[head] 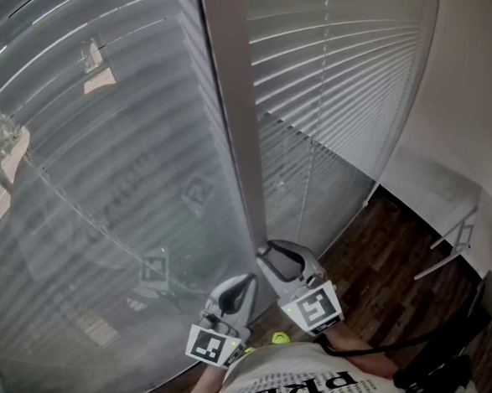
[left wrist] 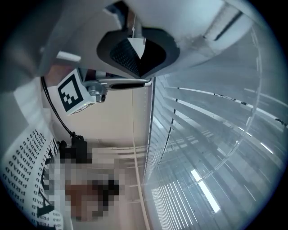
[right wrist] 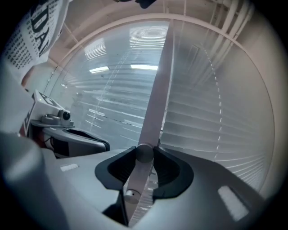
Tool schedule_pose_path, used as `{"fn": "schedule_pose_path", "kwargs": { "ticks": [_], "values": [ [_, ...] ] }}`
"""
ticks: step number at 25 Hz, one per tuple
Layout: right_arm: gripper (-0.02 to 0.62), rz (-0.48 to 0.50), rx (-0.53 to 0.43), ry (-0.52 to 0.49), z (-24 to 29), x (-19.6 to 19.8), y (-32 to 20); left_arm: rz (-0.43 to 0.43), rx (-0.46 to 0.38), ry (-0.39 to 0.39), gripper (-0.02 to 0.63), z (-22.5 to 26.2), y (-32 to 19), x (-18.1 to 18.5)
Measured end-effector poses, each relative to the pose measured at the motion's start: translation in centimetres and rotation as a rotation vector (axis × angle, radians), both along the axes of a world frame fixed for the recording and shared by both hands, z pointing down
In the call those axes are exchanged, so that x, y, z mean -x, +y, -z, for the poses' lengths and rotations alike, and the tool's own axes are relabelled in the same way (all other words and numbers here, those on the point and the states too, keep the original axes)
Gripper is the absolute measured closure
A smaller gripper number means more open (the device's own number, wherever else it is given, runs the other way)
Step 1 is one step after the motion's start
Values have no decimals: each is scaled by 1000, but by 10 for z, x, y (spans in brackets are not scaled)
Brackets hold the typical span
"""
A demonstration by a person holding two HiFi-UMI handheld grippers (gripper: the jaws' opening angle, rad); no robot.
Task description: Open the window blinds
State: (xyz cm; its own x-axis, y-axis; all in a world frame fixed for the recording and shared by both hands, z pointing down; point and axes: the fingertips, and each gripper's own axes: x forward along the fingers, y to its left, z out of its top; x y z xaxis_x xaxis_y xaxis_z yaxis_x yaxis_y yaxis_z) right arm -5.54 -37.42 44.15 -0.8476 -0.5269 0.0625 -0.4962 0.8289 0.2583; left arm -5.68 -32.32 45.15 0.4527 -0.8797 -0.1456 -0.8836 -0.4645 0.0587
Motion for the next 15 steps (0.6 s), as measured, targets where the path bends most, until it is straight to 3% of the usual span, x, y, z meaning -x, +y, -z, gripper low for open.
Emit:
{"fn": "schedule_pose_path", "kwargs": {
  "ticks": [12,15],
  "values": [
    [465,14,277,-219,-10,-5,-5,-13,-1,0,612,2,2,1],
    [465,21,326,-259,-10,-5,-6,-21,6,-37,611,-4,4,3]
  ]
}}
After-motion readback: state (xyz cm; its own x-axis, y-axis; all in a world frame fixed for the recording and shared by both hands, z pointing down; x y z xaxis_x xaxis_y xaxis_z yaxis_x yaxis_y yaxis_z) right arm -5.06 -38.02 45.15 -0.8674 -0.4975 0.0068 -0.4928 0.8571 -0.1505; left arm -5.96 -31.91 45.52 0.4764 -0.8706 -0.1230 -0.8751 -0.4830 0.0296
